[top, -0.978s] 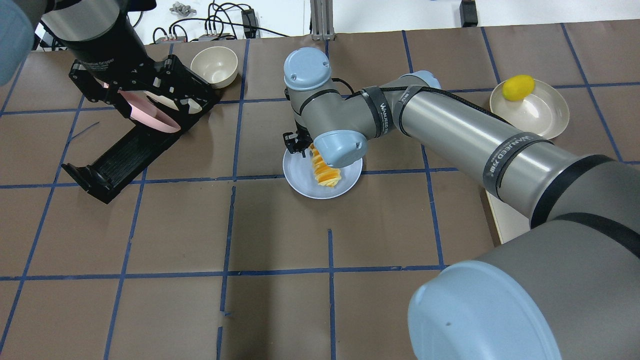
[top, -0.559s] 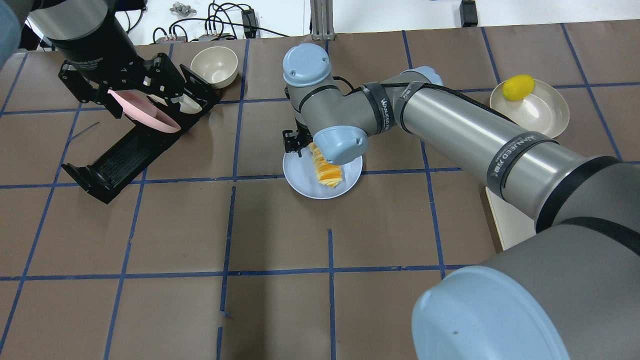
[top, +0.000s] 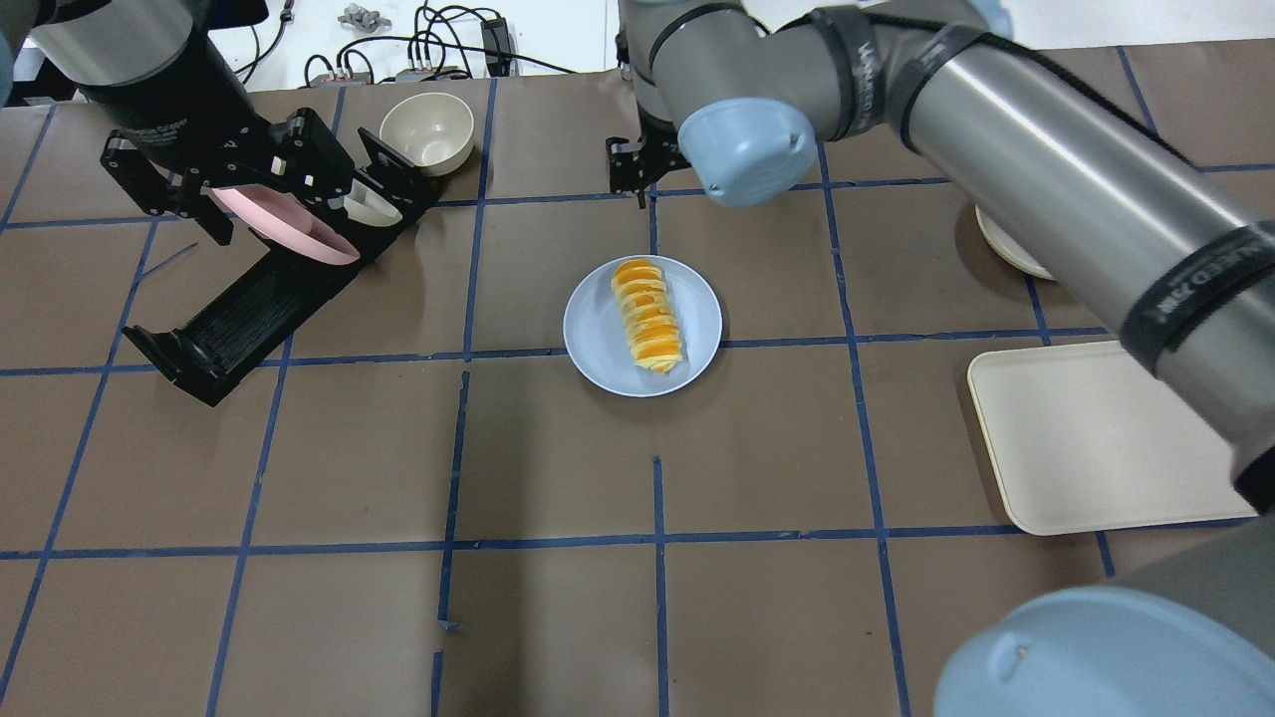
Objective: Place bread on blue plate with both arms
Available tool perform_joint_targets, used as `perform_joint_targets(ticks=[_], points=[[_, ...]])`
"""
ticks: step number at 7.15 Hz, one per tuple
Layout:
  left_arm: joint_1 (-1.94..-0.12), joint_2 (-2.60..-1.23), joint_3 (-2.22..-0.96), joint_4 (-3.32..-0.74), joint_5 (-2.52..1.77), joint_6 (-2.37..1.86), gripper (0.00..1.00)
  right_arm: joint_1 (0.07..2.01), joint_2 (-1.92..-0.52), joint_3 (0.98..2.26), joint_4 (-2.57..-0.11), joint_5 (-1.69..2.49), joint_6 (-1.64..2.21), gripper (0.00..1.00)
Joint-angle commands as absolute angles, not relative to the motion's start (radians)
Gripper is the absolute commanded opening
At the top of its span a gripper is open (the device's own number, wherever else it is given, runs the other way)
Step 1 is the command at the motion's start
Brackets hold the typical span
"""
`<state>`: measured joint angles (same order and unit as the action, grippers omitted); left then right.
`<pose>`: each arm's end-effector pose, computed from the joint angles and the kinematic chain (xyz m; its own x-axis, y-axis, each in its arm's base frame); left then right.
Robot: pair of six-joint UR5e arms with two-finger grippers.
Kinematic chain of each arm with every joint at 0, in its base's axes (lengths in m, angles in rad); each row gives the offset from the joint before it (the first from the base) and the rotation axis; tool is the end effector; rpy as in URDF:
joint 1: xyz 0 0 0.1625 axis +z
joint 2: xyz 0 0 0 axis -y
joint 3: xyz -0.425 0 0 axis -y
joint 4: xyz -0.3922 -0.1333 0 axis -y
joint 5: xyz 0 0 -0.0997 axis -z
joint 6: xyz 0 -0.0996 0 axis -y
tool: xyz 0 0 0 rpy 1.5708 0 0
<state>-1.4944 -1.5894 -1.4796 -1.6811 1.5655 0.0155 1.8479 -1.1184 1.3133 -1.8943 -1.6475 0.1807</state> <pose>-0.0957 -0.5037 0.5126 -0.9981 -0.0611 0.0059 -0.0608 0.9974 0.0376 0.3075 -0.6218 0.3831 -0.9948 -0.0876 0.0517 -0.0941 0.9857 -0.1398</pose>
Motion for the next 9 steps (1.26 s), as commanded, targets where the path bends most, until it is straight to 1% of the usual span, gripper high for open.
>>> perform_joint_targets(ticks=[1, 2, 3, 4, 5, 6, 7, 9], points=[[-1.496, -1.589, -1.48, -1.681, 1.563, 0.014, 1.0, 1.725, -1.19, 1.289, -1.777, -1.651, 0.172, 1.0], [-1.496, -1.591, -1.479, -1.681, 1.562, 0.014, 1.0, 1.636, -1.245, 1.298, -1.731, -1.634, 0.096, 0.99], [-1.496, -1.589, -1.485, -1.681, 1.562, 0.014, 1.0, 1.543, -1.294, 1.308, -1.676, -1.523, 0.001, 0.97], [-1.496, -1.588, -1.486, -1.681, 1.56, 0.015, 1.0, 1.492, -1.339, 1.328, -1.633, -1.499, -0.011, 0.97], [-1.496, -1.588, -1.486, -1.681, 1.56, 0.015, 1.0, 1.491, -1.401, 1.406, -1.629, -1.511, -0.032, 0.97], [-1.496, -1.588, -1.488, -1.681, 1.56, 0.015, 1.0, 1.493, -1.504, 1.539, -1.646, -1.506, -0.035, 0.97], [-1.496, -1.588, -1.489, -1.681, 1.56, 0.015, 1.0, 1.486, -1.572, 1.651, -1.707, -1.511, -0.032, 0.97], [-1.496, -1.588, -1.489, -1.681, 1.56, 0.017, 1.0, 1.512, -1.606, 1.667, -1.726, -1.635, -0.02, 0.97]])
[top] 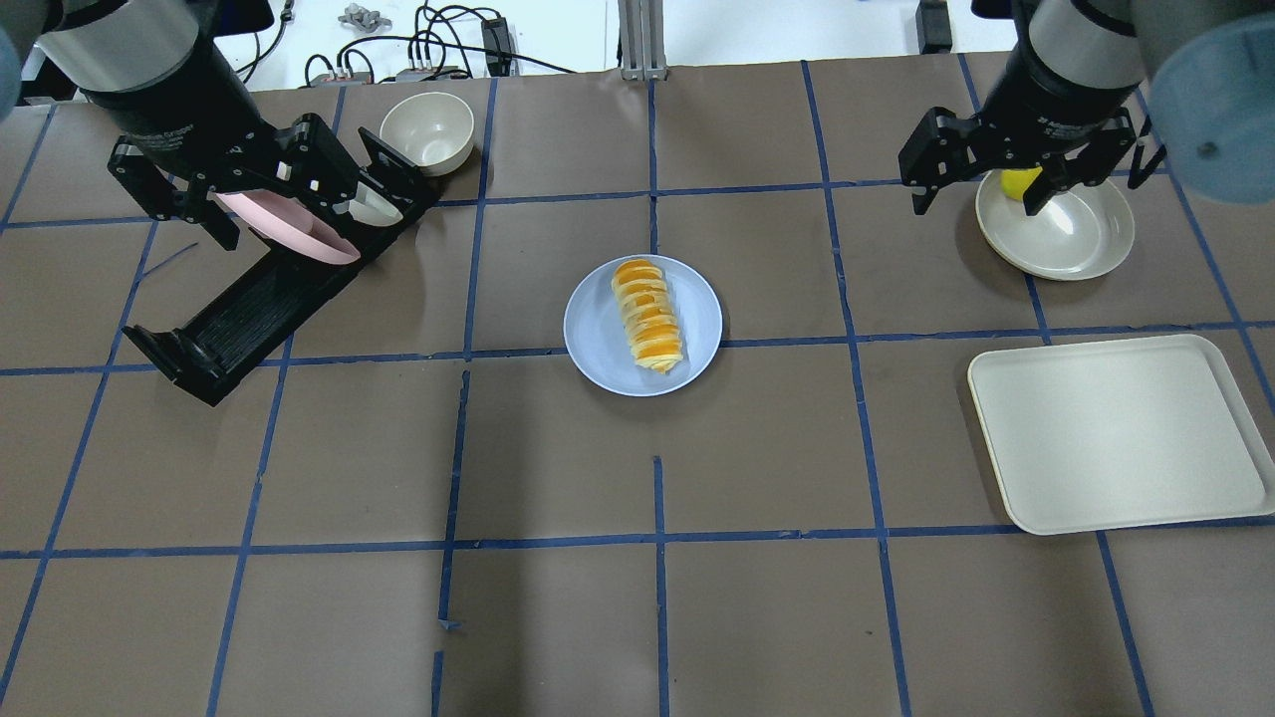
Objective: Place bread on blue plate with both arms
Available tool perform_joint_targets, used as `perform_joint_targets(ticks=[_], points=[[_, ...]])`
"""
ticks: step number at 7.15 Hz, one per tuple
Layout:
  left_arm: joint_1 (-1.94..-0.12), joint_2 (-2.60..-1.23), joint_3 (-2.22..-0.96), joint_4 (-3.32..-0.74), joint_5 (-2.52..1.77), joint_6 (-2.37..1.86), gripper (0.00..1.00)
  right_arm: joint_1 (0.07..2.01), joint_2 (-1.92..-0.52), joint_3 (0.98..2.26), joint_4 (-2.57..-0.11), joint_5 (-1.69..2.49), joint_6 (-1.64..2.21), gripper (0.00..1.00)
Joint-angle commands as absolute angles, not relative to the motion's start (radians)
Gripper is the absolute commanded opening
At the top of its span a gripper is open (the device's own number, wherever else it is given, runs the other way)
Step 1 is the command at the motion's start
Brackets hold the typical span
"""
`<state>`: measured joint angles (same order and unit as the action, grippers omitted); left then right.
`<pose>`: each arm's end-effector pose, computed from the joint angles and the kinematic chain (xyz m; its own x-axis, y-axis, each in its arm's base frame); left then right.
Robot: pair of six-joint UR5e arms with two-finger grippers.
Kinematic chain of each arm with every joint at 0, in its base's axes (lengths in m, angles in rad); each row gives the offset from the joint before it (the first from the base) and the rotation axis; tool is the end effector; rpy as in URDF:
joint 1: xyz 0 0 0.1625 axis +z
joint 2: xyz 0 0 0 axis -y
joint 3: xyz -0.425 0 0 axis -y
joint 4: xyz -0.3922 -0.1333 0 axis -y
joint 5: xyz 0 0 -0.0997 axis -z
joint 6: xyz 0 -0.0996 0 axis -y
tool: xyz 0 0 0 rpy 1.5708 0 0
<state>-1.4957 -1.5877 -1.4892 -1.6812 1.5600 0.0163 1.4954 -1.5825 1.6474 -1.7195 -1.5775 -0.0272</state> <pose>-0.0970 -0.5023 0.5087 -0.9982 -0.0593 0.0115 -0.0587 0.9972 0.0455 0.0950 -0.5027 0.4711 -0.9988 0.0488 0.0090 0.0479 0.9954 -0.0835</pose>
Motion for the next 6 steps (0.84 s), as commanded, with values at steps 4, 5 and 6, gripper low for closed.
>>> perform_joint_targets(ticks=[4, 5, 6], points=[[-1.496, -1.588, -1.488, -1.681, 1.56, 0.017, 1.0, 1.603, -1.585, 1.625, -1.729, -1.617, -0.02, 0.98], [-1.496, -1.588, -1.488, -1.68, 1.56, 0.017, 1.0, 1.603, -1.585, 1.626, -1.727, -1.617, -0.02, 0.98], [-1.496, -1.588, -1.488, -1.68, 1.56, 0.017, 1.0, 1.603, -1.585, 1.628, -1.726, -1.618, -0.02, 0.98]])
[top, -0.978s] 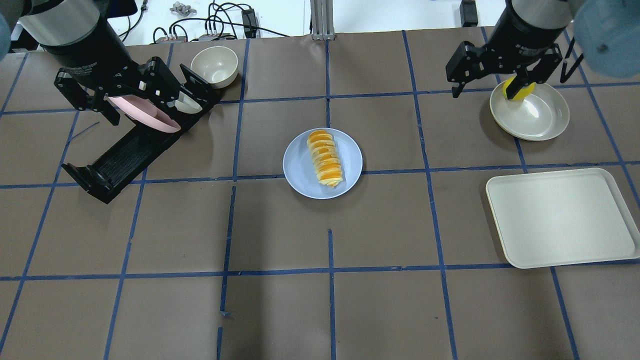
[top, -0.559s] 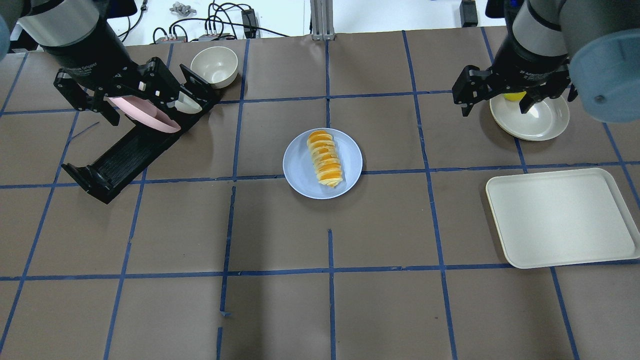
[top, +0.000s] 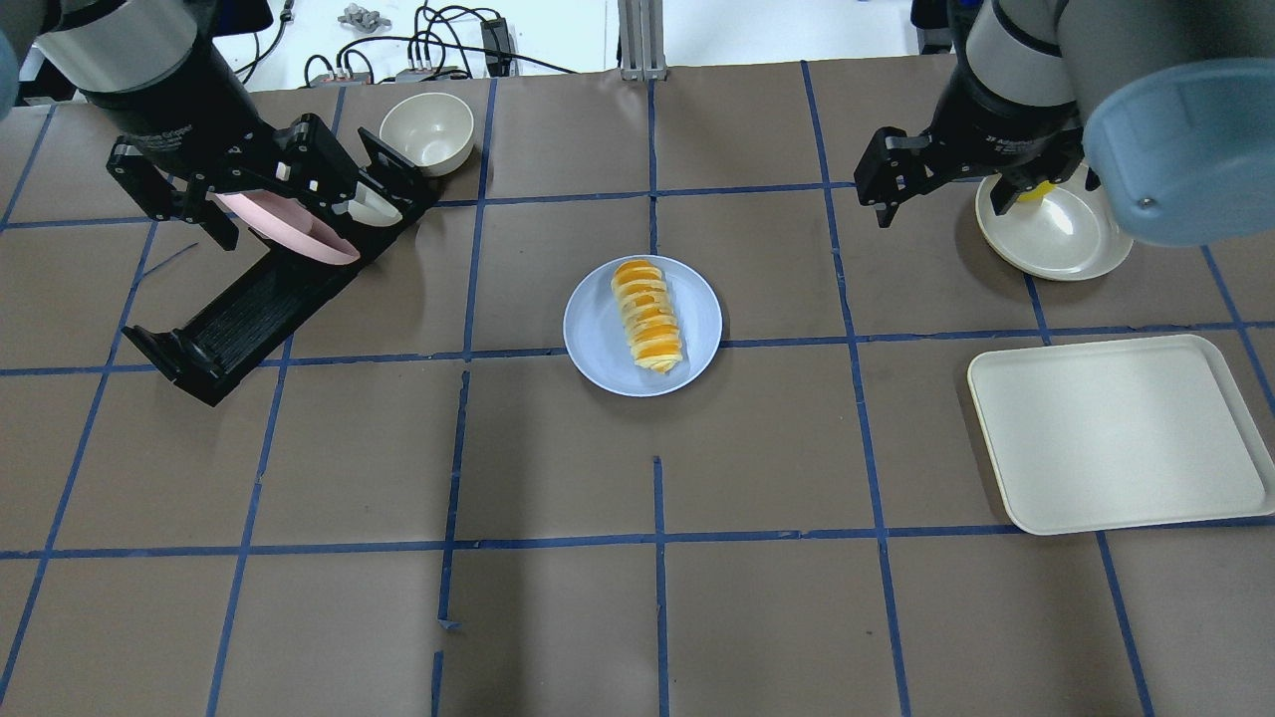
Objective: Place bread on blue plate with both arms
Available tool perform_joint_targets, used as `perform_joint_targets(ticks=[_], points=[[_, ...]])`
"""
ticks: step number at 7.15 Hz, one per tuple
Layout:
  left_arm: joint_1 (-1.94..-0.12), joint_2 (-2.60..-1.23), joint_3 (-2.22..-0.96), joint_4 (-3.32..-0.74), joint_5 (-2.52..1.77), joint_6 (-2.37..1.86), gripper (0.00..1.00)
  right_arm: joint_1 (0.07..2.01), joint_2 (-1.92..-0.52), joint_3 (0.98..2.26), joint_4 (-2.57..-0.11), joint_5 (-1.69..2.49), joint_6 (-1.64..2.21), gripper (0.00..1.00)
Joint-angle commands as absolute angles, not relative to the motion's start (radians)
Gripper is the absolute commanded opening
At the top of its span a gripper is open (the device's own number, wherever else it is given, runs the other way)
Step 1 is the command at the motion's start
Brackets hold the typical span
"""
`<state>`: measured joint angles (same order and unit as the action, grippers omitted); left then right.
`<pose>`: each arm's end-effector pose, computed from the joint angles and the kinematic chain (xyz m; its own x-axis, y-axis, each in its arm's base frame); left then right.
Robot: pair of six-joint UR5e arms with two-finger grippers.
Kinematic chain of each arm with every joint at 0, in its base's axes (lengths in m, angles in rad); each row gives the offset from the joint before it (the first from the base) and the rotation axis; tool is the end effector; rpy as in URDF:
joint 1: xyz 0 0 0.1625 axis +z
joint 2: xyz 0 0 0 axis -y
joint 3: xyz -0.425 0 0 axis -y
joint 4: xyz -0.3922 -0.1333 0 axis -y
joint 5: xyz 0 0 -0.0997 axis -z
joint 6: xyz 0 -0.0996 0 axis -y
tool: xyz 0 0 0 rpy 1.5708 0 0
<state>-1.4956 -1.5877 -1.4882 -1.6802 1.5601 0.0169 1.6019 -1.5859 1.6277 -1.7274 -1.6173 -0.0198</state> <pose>-0.0969 -0.5025 0.5093 -0.9982 -0.0587 0.0114 -0.0582 0.9974 0.0435 0.1440 -0.4916 0.4836 -0.9978 -0.0454 0.0484 -0.0507 0.9922 -0.1136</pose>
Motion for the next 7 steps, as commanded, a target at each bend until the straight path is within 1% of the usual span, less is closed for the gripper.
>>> perform_joint_targets(ticks=[1, 7], points=[[-1.496, -1.588, -1.488, -1.68, 1.56, 0.017, 1.0, 1.603, -1.585, 1.629, -1.726, -1.621, -0.021, 0.98], [-1.496, -1.586, -1.488, -1.68, 1.56, 0.017, 1.0, 1.601, -1.582, 1.64, -1.727, -1.628, -0.029, 0.98]])
